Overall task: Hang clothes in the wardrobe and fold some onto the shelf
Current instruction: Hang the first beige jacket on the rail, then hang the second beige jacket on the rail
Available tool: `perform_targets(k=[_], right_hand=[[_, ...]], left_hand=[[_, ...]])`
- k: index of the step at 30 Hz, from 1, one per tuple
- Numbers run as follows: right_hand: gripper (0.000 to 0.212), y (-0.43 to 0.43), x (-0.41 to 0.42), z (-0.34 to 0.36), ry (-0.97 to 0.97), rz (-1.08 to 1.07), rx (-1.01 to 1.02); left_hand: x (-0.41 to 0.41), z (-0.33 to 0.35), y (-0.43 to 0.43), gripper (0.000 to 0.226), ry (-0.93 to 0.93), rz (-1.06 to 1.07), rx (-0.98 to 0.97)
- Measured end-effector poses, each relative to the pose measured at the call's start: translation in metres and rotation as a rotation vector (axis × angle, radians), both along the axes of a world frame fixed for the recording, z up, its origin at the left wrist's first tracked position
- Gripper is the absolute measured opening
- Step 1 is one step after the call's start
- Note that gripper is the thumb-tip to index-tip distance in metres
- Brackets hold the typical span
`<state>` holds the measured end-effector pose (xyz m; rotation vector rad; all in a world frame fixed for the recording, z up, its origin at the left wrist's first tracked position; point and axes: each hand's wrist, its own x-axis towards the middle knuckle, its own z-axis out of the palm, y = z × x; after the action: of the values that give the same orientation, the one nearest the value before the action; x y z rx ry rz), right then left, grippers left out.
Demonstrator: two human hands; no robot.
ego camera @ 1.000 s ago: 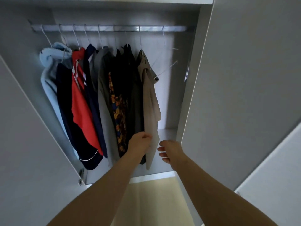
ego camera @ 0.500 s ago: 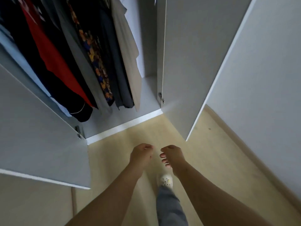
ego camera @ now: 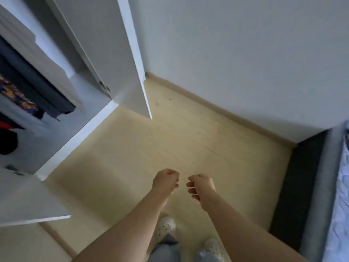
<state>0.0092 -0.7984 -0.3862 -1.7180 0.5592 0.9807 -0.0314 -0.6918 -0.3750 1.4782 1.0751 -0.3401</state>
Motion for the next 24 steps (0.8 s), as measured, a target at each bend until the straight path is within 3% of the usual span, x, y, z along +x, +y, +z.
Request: perform_targets(k=[6, 16, 24], right_hand=[[0.016, -0.152, -0.022, 0.001, 0.001, -0.277, 0.02], [0.016, -0.433, -0.107, -0.005, -0.017, -0.678, -0.058], [0.018, -0.549, -0.145, 0.002, 0.015, -0.95, -0.064]], left_hand=[[0.012, 0.002, -0.152, 0.016, -0.006, -0.272, 0.042], [-0.039, 0.0, -0.433, 0.021, -0.028, -0.572, -0.073], [-0.039, 0.006, -0.56, 0.023, -0.013, -0.827, -0.1]])
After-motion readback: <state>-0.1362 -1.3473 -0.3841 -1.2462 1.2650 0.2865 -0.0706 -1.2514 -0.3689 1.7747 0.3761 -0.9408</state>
